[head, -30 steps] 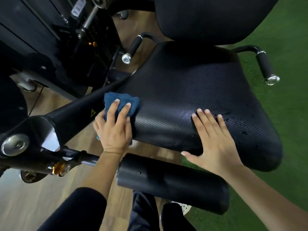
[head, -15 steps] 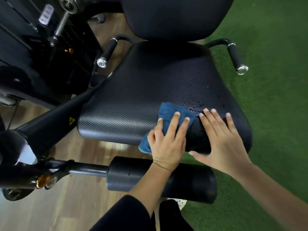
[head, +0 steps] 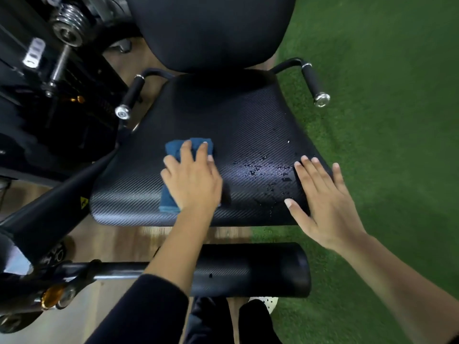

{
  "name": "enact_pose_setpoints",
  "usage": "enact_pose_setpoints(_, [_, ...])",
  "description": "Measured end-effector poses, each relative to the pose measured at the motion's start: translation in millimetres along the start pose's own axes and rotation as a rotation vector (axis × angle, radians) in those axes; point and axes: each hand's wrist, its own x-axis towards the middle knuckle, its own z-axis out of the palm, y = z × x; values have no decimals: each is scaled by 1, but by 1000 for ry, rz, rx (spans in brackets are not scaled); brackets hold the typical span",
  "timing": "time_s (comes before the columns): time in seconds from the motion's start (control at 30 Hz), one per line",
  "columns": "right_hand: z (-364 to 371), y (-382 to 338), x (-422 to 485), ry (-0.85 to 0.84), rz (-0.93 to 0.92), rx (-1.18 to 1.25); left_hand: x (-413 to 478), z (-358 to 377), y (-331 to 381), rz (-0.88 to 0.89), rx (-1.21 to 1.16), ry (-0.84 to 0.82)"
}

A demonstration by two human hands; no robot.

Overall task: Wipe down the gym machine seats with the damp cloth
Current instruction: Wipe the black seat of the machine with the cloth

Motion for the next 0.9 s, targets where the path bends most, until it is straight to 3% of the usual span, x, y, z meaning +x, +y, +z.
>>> enact_pose_setpoints(0.2, [-1,9,1,12,64,5,-24,3,79,480,-12,-82])
enact_pose_setpoints(0.33, [-2,12,2,-13,90,4,-37,-5,54,726,-59,-105])
enact_pose_setpoints(0.47, [-5,13,9,-32,111,5,-4,-4,19,649,-30,-119])
enact_pose_setpoints(0.63, [-4,14,18,-31,163,15,50,16,59,395,-5,-207])
enact_pose_setpoints(0.7, [-3,15,21,-25,194,25,53,21,84,464,-3,-215])
enact_pose_setpoints(0.9, [-4,15,30,-40,276,66,38,15,74,979,-191,-235])
